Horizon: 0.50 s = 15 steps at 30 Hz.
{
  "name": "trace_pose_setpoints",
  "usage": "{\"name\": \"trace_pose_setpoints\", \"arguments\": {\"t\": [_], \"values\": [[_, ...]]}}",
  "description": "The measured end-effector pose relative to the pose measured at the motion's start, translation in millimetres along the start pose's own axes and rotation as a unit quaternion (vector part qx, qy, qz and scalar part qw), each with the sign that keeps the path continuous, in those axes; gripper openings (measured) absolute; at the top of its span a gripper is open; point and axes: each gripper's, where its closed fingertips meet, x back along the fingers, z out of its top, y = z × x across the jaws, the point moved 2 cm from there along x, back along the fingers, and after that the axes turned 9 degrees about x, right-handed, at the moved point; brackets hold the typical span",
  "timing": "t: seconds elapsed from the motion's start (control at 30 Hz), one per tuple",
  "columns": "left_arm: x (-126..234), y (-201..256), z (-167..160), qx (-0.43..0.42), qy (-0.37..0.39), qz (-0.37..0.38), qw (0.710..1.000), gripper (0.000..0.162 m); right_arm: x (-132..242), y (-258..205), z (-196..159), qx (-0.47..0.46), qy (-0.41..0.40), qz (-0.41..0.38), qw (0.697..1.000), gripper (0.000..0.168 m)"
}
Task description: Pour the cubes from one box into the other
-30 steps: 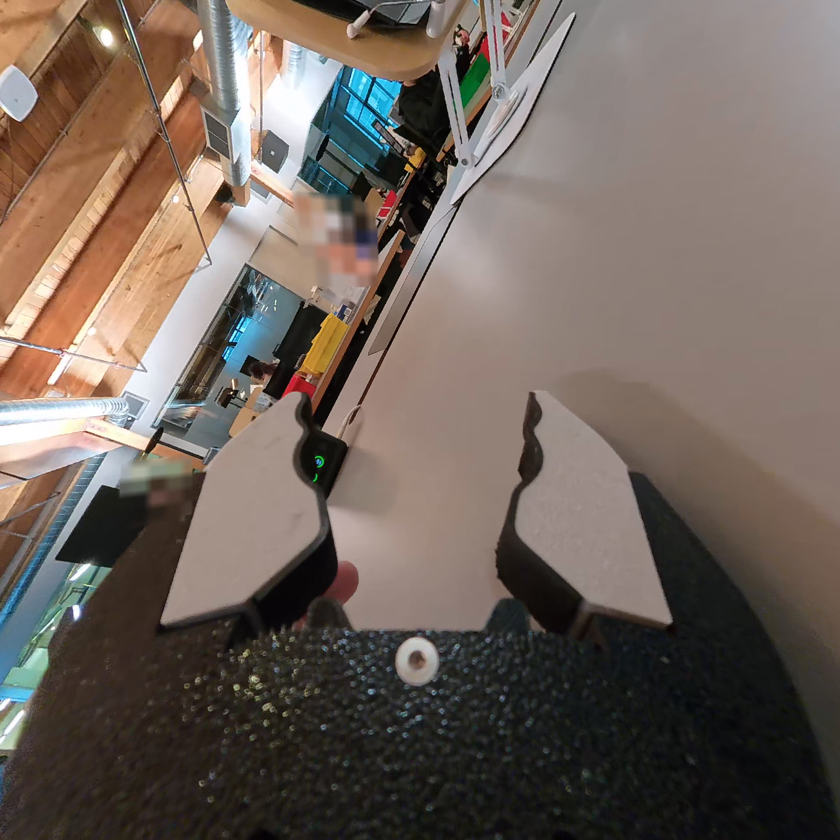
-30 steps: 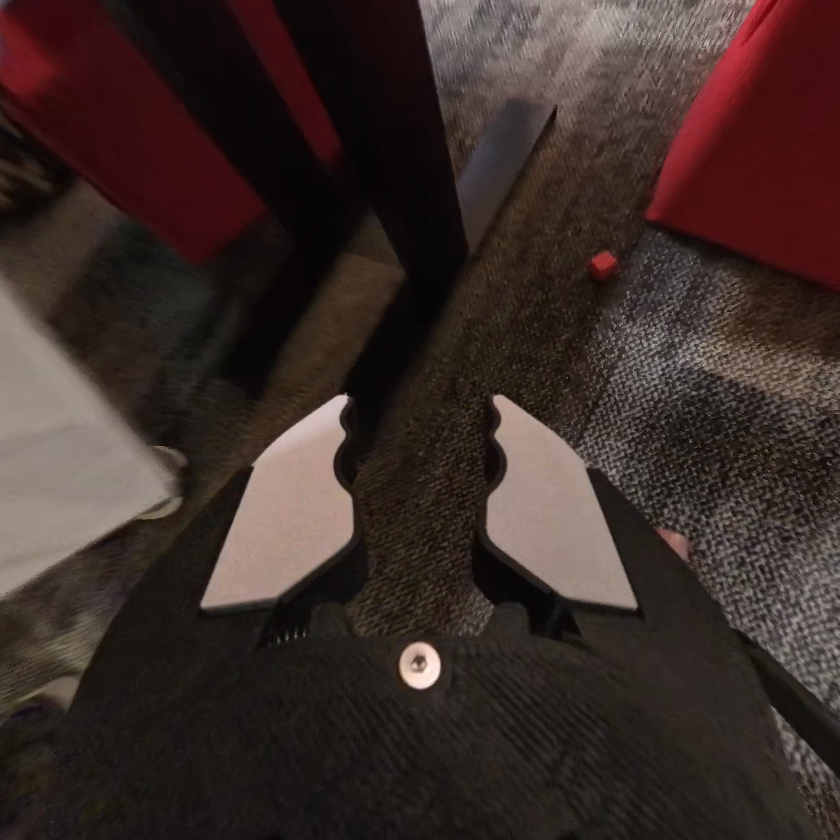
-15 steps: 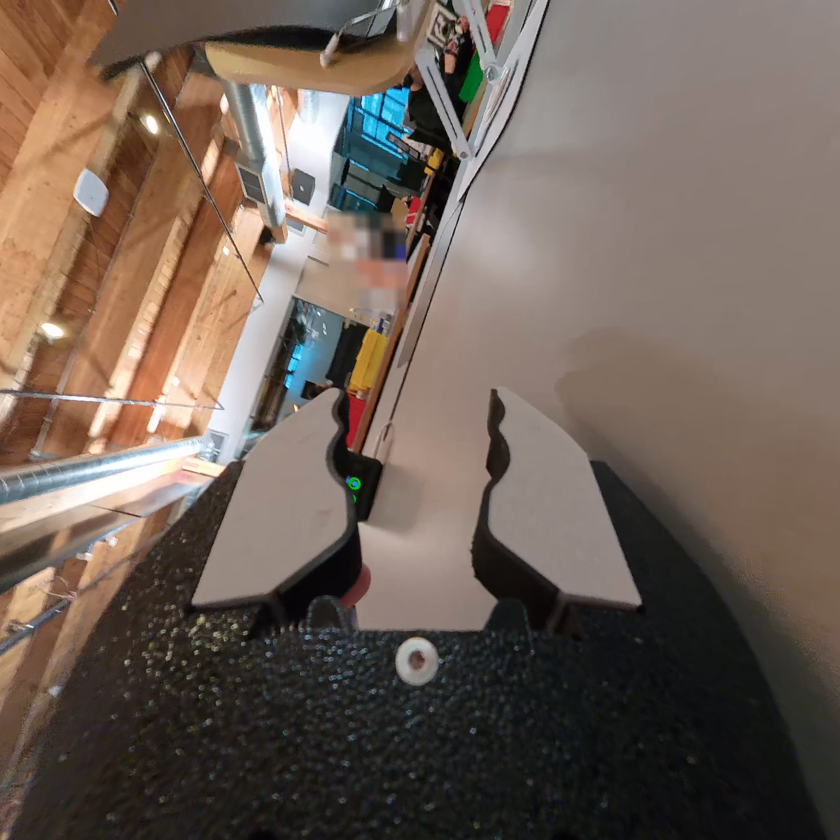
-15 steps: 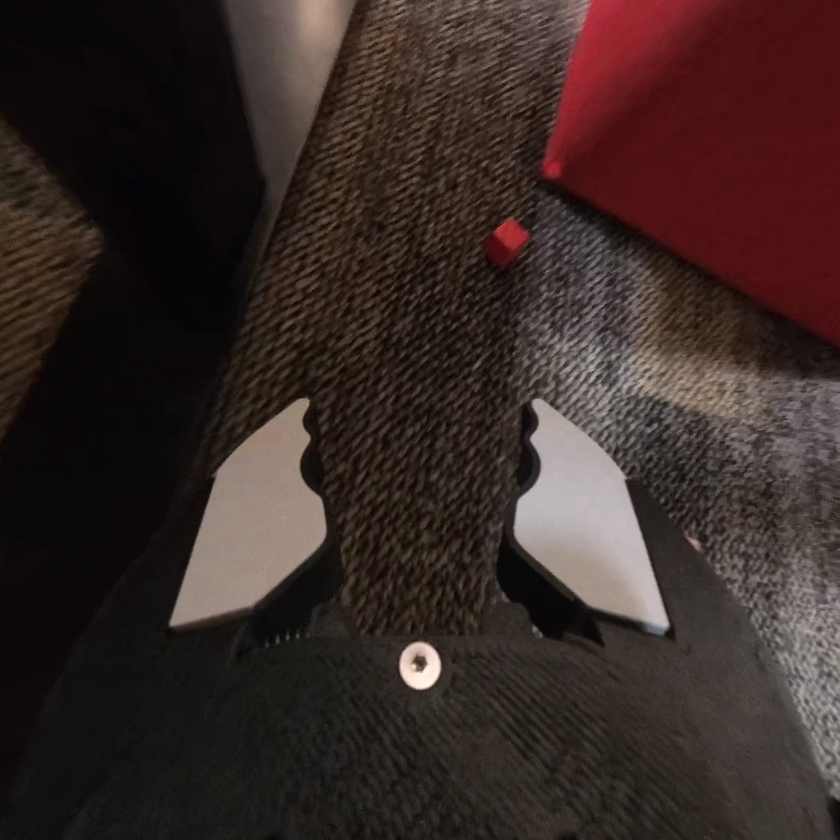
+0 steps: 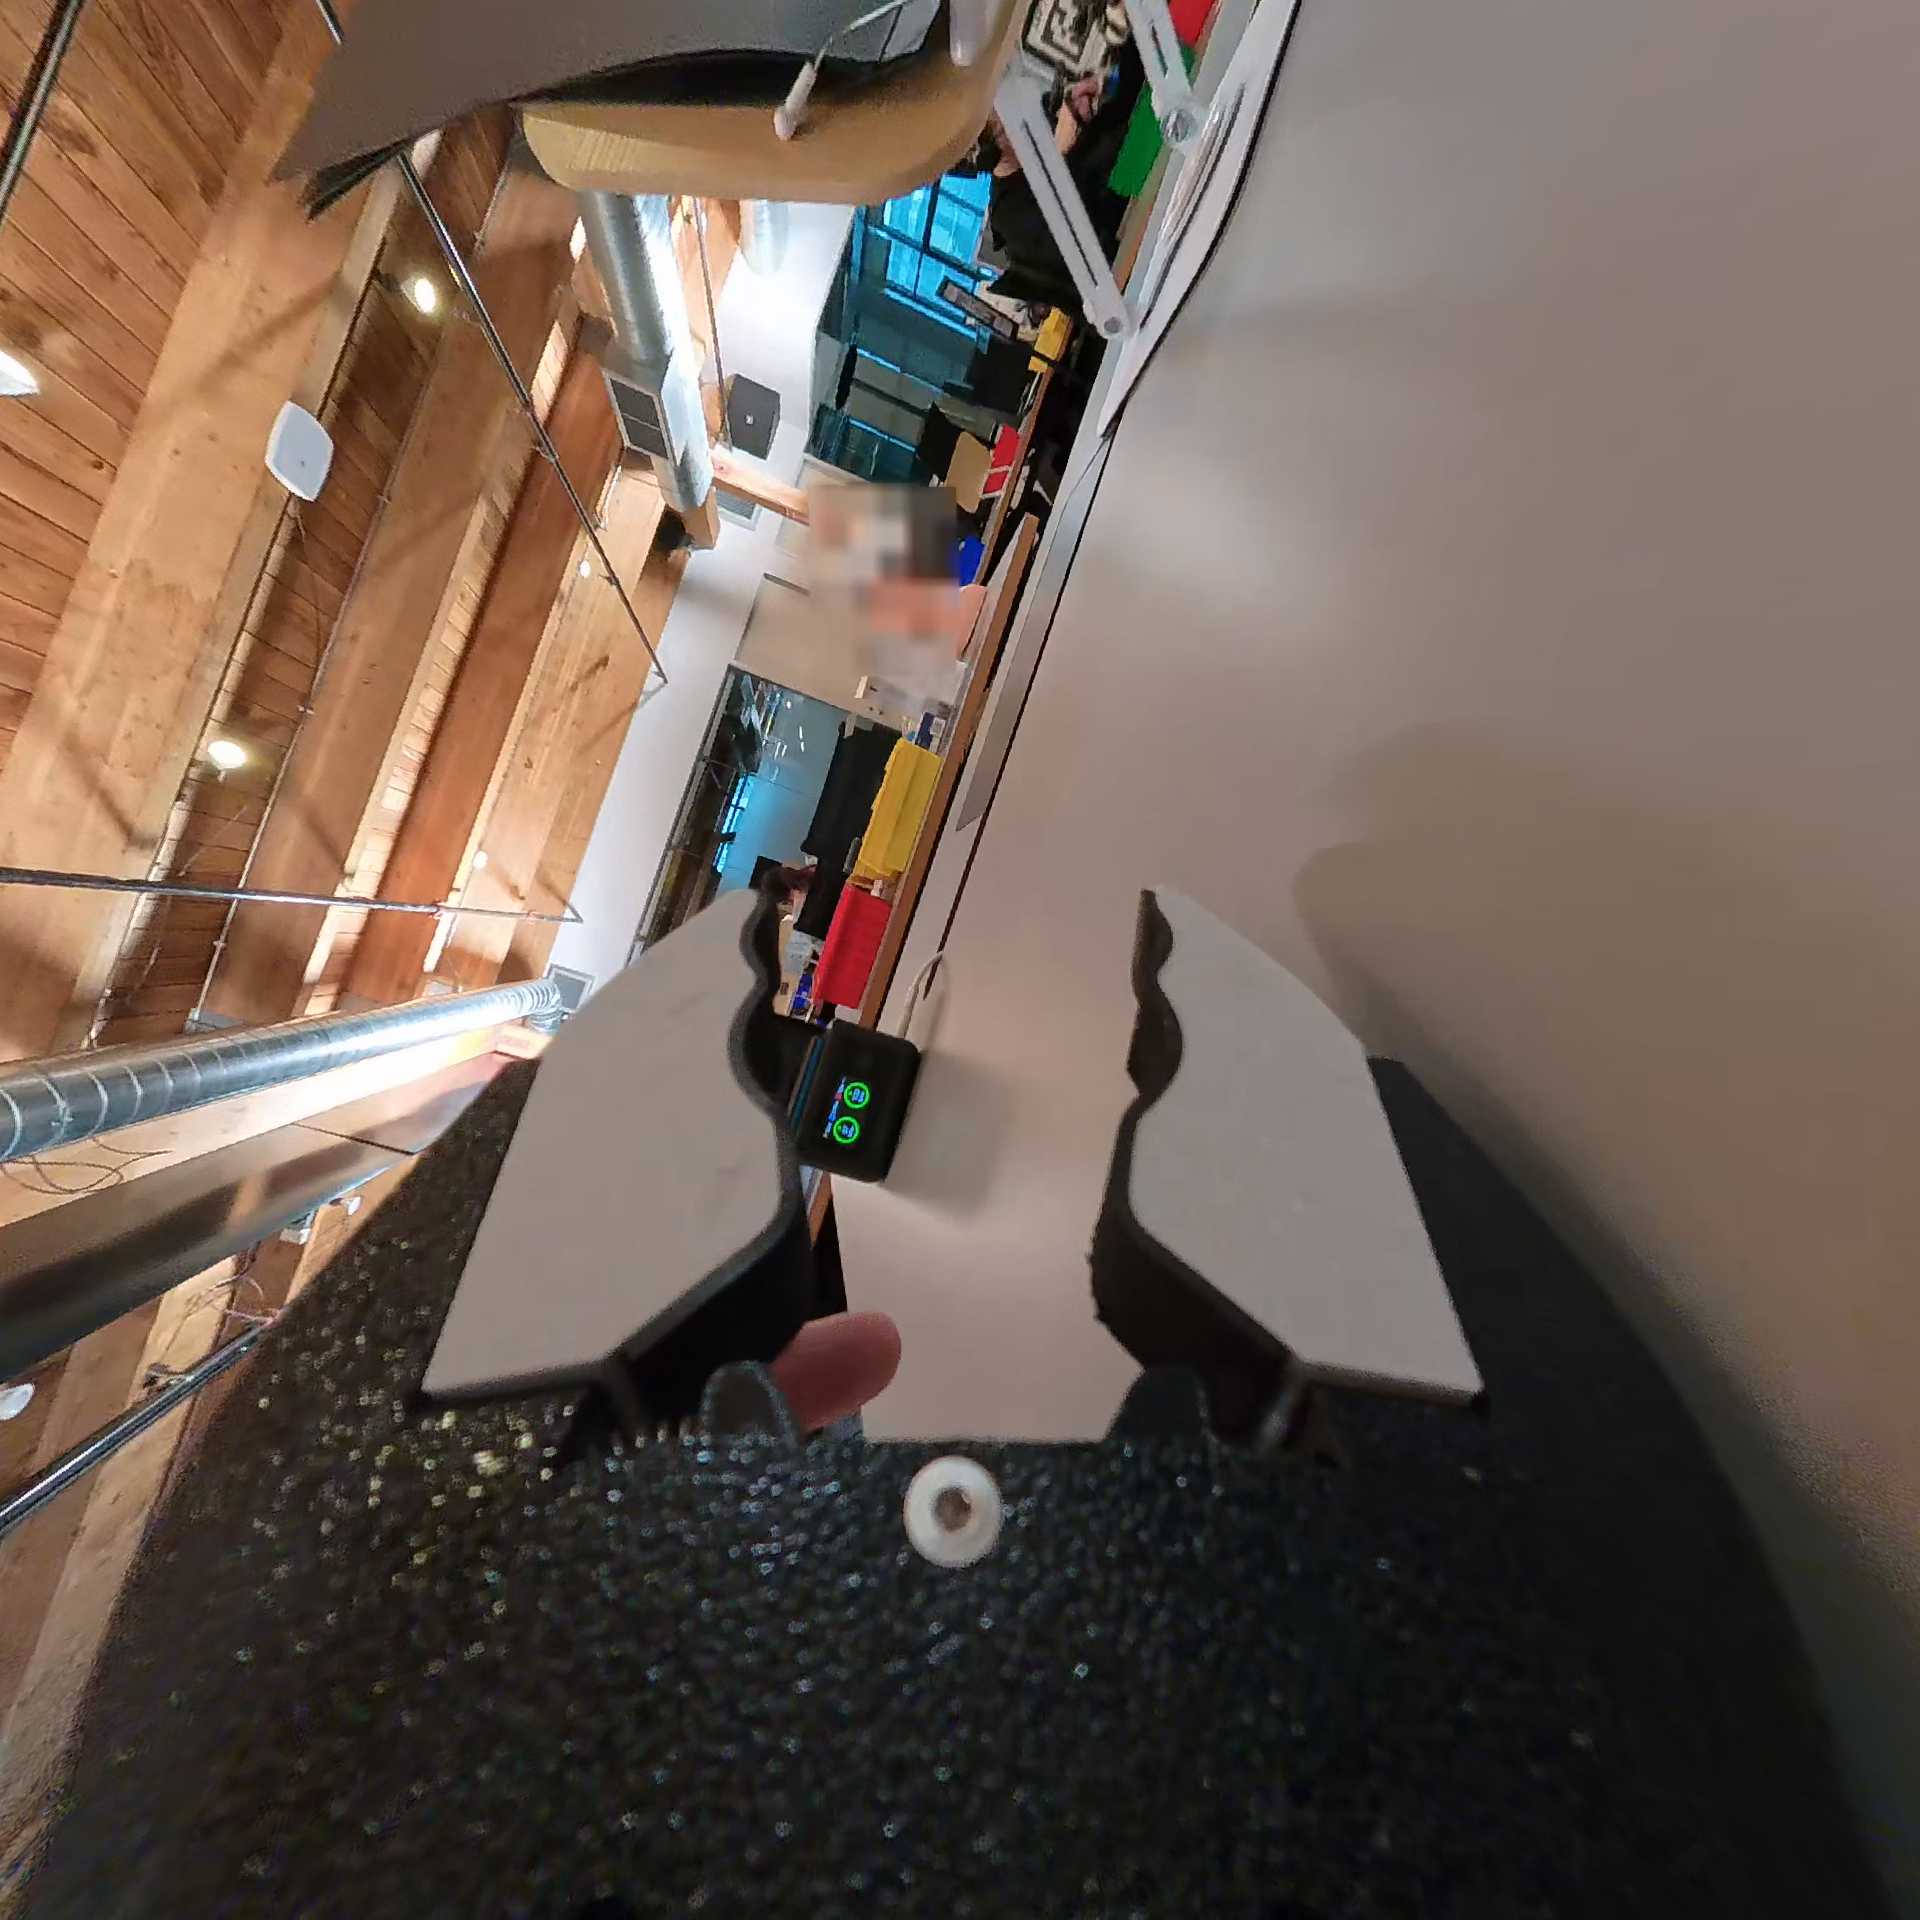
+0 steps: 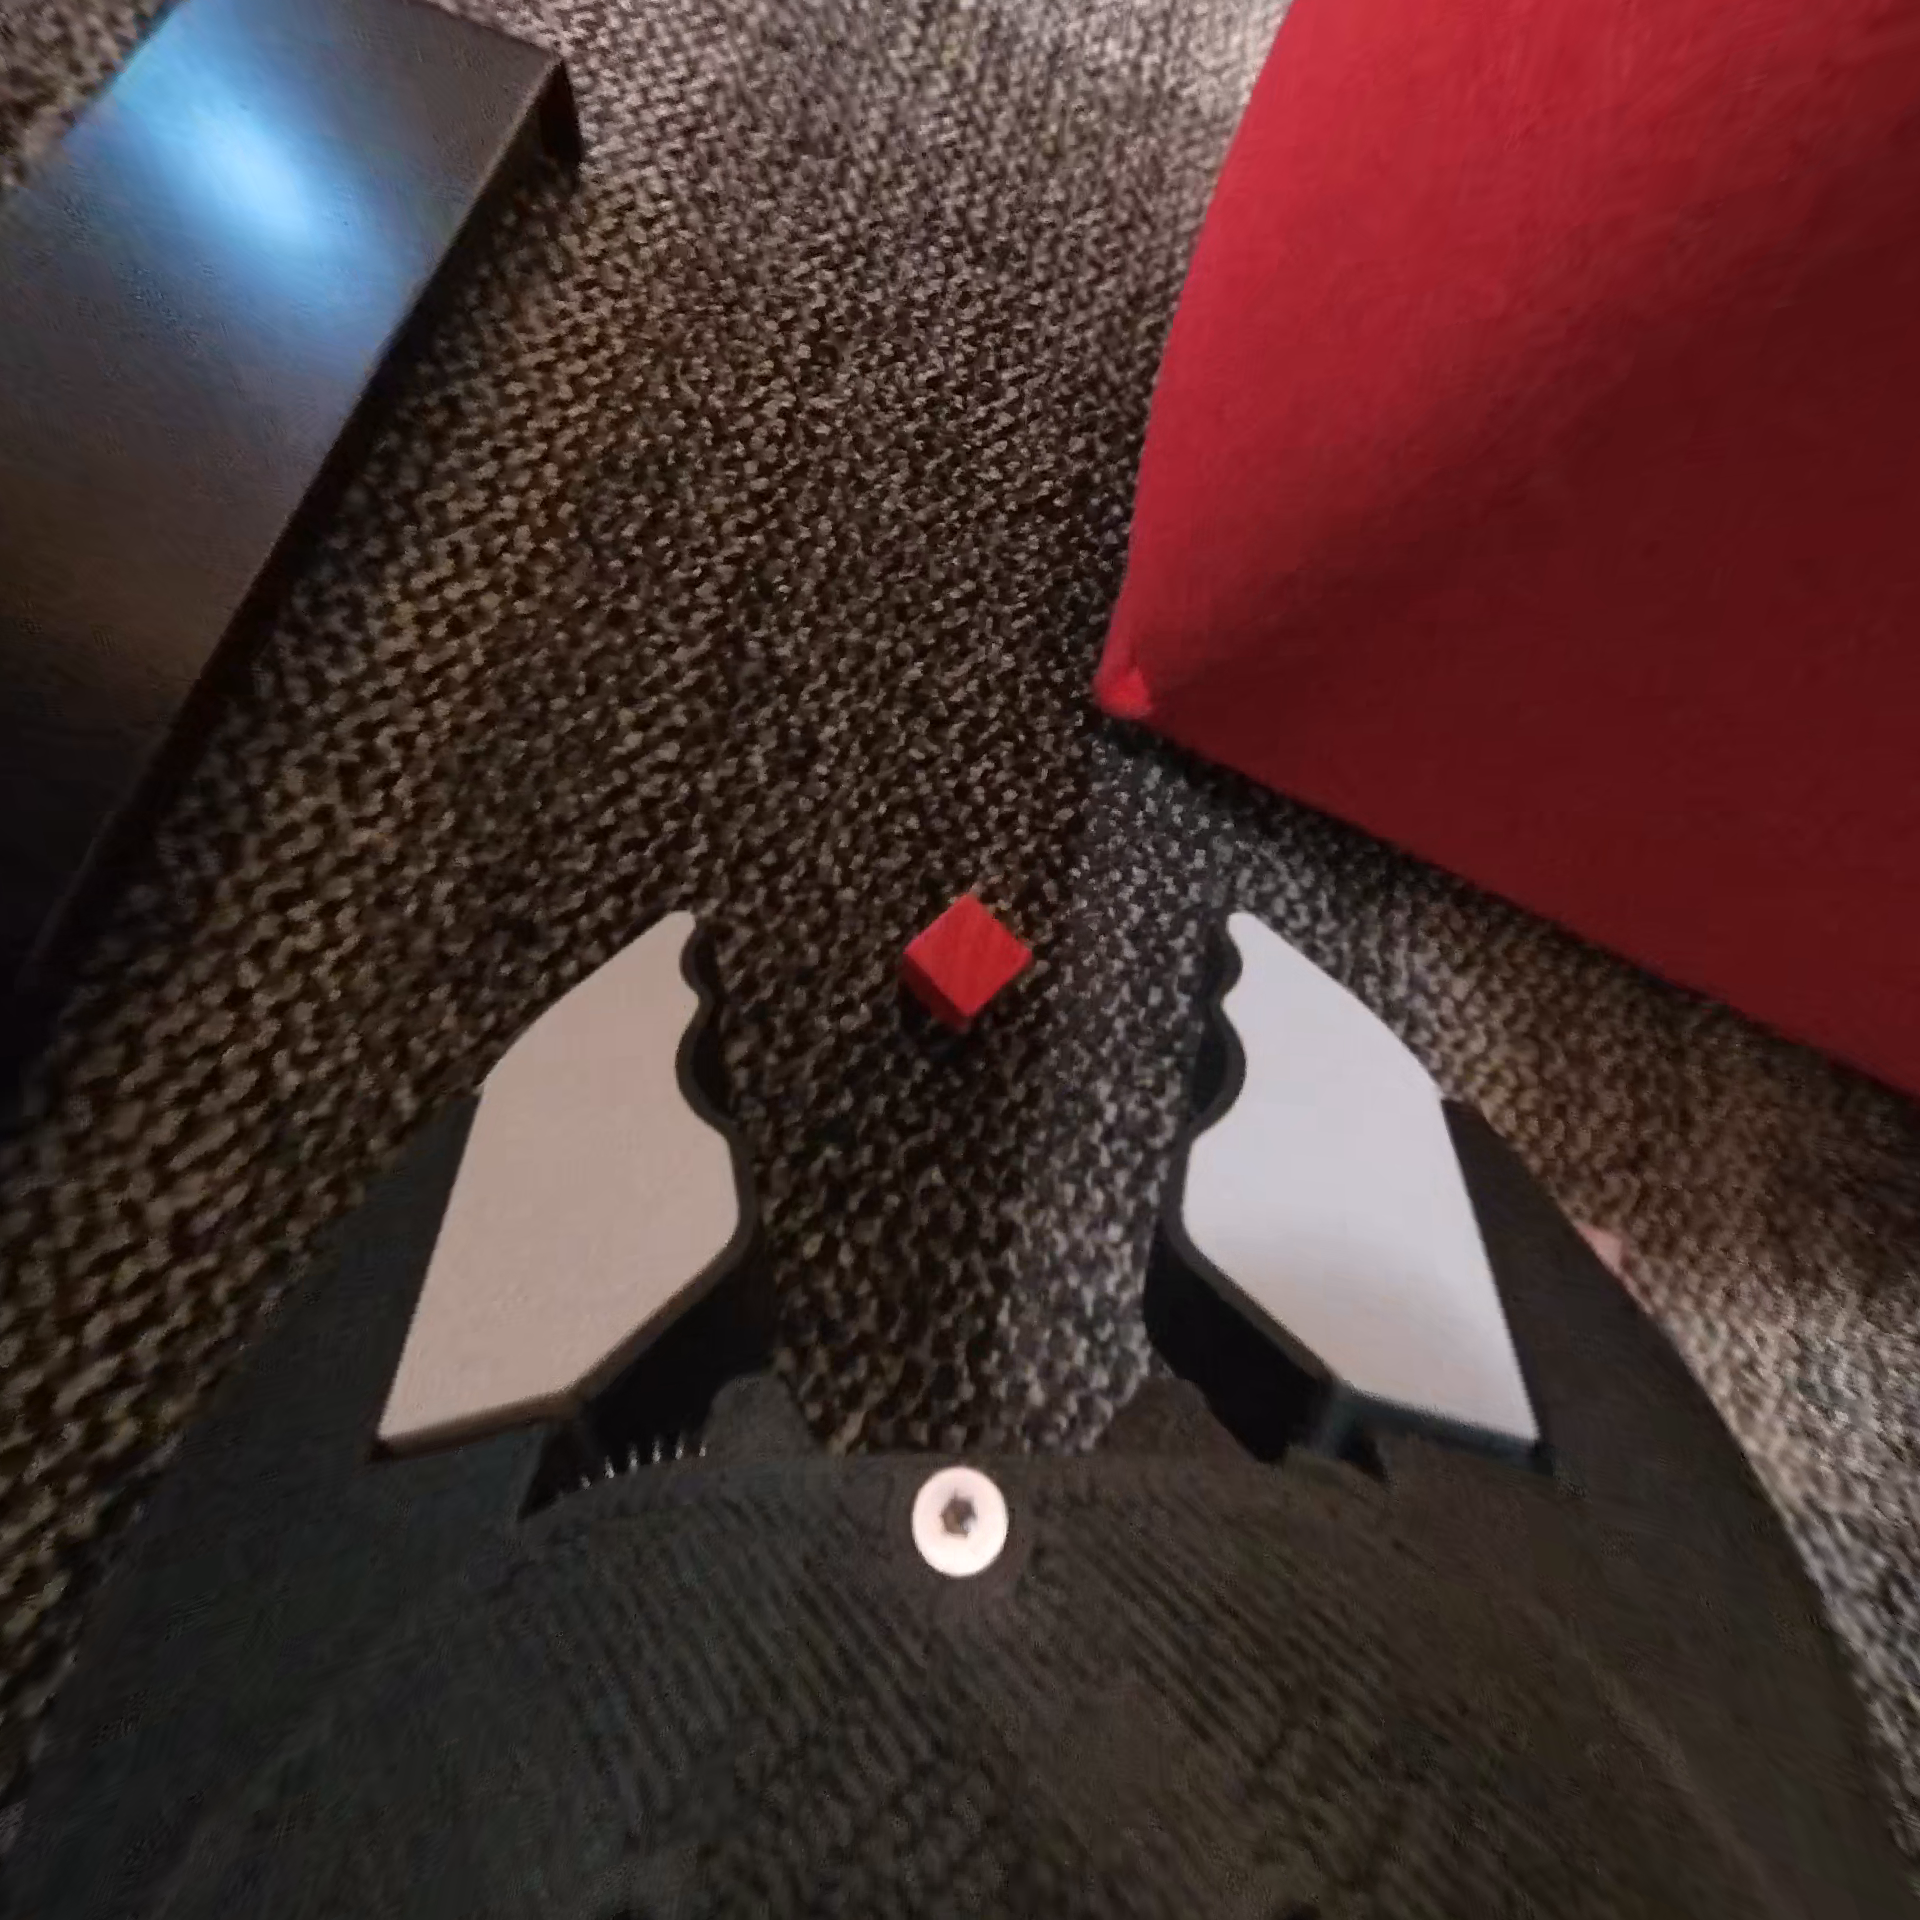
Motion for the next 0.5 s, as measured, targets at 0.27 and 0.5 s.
{"name": "trace_pose_setpoints", "arguments": {"t": [0.27,0.5], "values": [[0.1,4.5,-1.5,0.011,-0.014,-0.013,1.0,0.054,-41.0,-11.6,-18.8,0.009,-0.058,0.083,0.995,0.051],[-0.9,6.6,-1.9,0.009,-0.018,-0.02,1.0,0.049,-32.8,-24.7,-22.6,-0.023,-0.03,0.17,0.985,0.028]]}}
